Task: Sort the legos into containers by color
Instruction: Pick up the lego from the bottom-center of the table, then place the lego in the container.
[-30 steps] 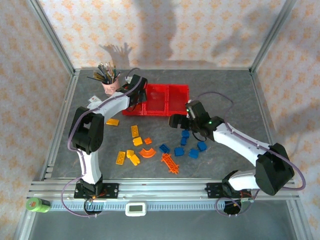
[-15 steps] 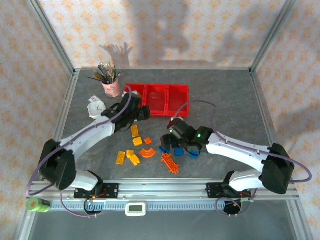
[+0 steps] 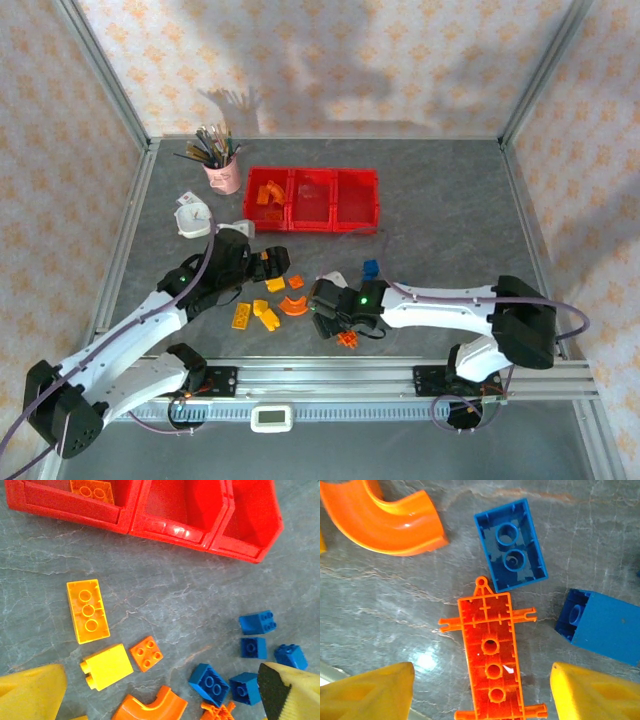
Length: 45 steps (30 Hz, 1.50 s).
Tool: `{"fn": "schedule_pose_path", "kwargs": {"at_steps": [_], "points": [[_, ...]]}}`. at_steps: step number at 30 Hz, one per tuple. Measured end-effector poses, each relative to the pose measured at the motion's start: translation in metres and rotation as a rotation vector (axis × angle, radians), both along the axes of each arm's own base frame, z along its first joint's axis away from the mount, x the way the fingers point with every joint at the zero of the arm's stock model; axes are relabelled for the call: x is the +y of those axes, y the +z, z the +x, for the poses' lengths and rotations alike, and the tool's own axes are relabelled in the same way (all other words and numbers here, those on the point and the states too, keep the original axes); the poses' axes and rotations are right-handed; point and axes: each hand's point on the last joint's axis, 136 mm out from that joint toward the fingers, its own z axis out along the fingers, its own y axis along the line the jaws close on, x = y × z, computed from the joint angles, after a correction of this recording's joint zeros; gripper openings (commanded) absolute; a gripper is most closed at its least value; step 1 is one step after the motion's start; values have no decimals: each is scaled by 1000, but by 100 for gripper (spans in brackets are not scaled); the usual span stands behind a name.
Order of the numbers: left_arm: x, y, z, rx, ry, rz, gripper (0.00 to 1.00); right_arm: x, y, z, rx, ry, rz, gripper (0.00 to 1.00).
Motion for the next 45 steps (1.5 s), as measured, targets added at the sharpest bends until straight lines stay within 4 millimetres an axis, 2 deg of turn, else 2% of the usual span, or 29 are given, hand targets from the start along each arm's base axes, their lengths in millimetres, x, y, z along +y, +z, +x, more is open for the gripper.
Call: {"fn": "schedule_pose_path", "kwargs": {"at_steps": [4, 9, 16, 20, 25, 27, 30, 33, 35, 38, 41, 45], "points": [[2, 3, -5, -6, 6, -15, 99, -1, -11, -1, 10, 0, -24, 68], [5, -5, -8, 13, 13, -13, 99, -8, -31, -5, 33, 9, -58, 63], [7, -9, -10, 26, 26, -11, 99, -9, -49, -5, 42, 31, -107, 47], [8, -8, -9, 22, 37, -12, 99, -6, -48, -4, 33, 42, -99, 31], [11, -2, -9, 3, 51, -25, 99, -4, -43, -2, 24, 48, -92, 27], [11, 1, -10, -6, 55, -33, 99, -2, -35, -2, 20, 52, -81, 27], [13, 8, -10, -17, 62, -40, 99, 13, -5, 3, -2, 66, -22, 27], [17, 23, -6, -40, 84, -46, 99, 38, 41, 21, -48, 62, 103, 27], [25, 37, 1, -68, 122, -54, 99, 51, 72, 45, -84, 29, 190, 28], [38, 57, 12, -107, 179, -73, 99, 64, 104, 88, -137, -30, 274, 28], [50, 72, 22, -135, 230, -80, 99, 86, 117, 129, -180, -61, 307, 28], [63, 75, 36, -133, 281, -59, 99, 127, 111, 180, -224, -71, 317, 28]]}}
